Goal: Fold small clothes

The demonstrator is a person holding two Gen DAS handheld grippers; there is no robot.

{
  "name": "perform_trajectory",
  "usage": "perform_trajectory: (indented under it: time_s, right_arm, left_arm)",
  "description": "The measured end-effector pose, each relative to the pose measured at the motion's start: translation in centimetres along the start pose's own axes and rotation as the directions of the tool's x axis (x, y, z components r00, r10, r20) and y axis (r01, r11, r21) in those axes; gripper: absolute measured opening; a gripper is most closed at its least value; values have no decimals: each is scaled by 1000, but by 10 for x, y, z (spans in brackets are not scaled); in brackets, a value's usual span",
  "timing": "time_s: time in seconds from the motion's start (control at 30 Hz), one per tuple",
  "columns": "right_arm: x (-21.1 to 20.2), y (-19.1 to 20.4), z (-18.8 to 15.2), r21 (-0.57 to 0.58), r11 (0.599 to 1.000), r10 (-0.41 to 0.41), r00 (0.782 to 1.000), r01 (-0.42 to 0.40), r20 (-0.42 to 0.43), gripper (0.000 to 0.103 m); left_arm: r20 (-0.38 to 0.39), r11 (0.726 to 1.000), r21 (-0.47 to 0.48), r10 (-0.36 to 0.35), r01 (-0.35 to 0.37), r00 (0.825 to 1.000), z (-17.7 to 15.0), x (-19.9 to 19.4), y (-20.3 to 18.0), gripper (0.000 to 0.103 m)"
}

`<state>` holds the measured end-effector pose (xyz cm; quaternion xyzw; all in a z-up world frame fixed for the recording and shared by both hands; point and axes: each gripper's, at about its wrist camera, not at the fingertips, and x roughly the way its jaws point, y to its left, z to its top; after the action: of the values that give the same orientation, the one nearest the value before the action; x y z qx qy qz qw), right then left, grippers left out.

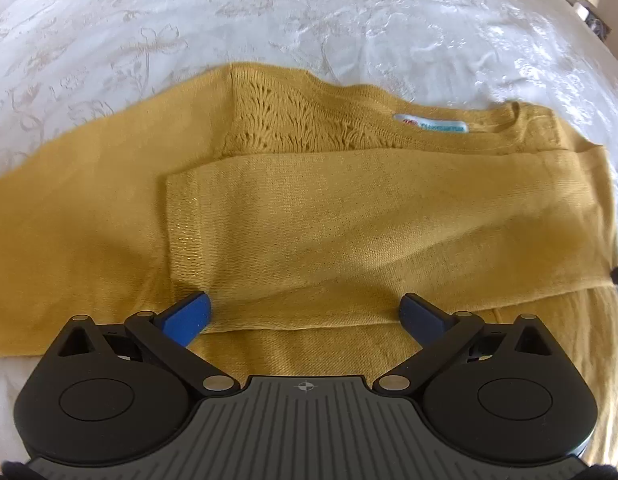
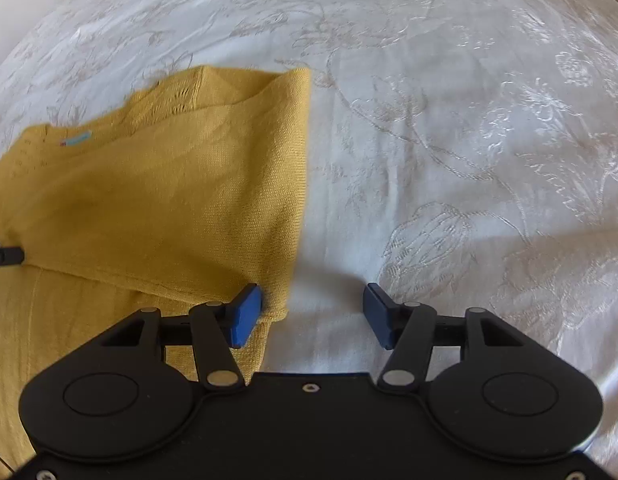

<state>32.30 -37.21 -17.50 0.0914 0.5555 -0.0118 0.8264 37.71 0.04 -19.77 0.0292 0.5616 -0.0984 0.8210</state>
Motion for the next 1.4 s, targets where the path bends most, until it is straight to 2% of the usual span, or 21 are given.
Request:
perform_trajectory:
  time_s: [0.07,0.1,0.13,0.2,0.23,0.3,0.4,0.53,0.67,0.8,0.97,1.1,1.23,1.3,1.4]
  right_arm:
    - [-9,0,-1,21,1000,-2,999,1,35,63]
    - [-13,1,-2,32,999,8,999,-10,50,69]
    - [-17,1,-3,43,999,23,998,-26,60,80]
    - [-22,4,-6,64,996,63,995,-68,74,87]
    - [-24,6,-7,74,993,82,994,-87,73,87]
    - [-28,11,-12,92,987,123,990,-128,63,89]
    - [-33,25,-18,84,983,158,985,-164,69,102]
    - [-47,40,-29,69,979,188,979,-194,80,102]
    - [-59,53,-41,34,981,190,979,-193,79,102]
    - [-66,61,-62,-2,981,194,980,-194,49,102]
    - [-74,52,-100,54,975,214,977,-214,7,102]
    - [-76,47,-128,54,980,196,980,-194,-44,102]
    - [-61,43,-155,15,990,139,979,-139,-151,102]
    - [-51,40,-169,-32,995,82,972,-91,-219,102]
    - [-47,34,-179,-62,994,69,971,-85,-230,102]
  left_arm:
    - [32,1000,12,15,-15,999,-1,-9,2,103]
    - [51,999,12,29,-30,998,-1,-13,4,103]
    - [71,999,4,42,-43,997,0,-17,7,103]
    - [99,998,-33,61,-58,993,3,-19,15,103]
    - [102,996,-54,73,-68,992,6,-17,19,103]
    - [93,991,-82,111,-104,989,16,-7,27,103]
    - [27,982,-103,163,-159,986,27,17,40,103]
    - [-1,981,-137,139,-137,990,39,22,49,103]
    - [56,987,-120,114,-107,992,37,-6,39,103]
    - [64,993,-106,64,-57,996,6,-40,28,103]
    - [20,995,-96,25,-23,999,-56,-68,22,103]
    - [-49,995,-95,28,-33,998,-108,-75,21,103]
    - [-122,992,-102,64,-77,991,-153,-70,24,103]
    - [-133,992,-93,77,-90,988,-168,-67,24,103]
    - [-111,986,-139,75,-90,991,-174,-65,28,103]
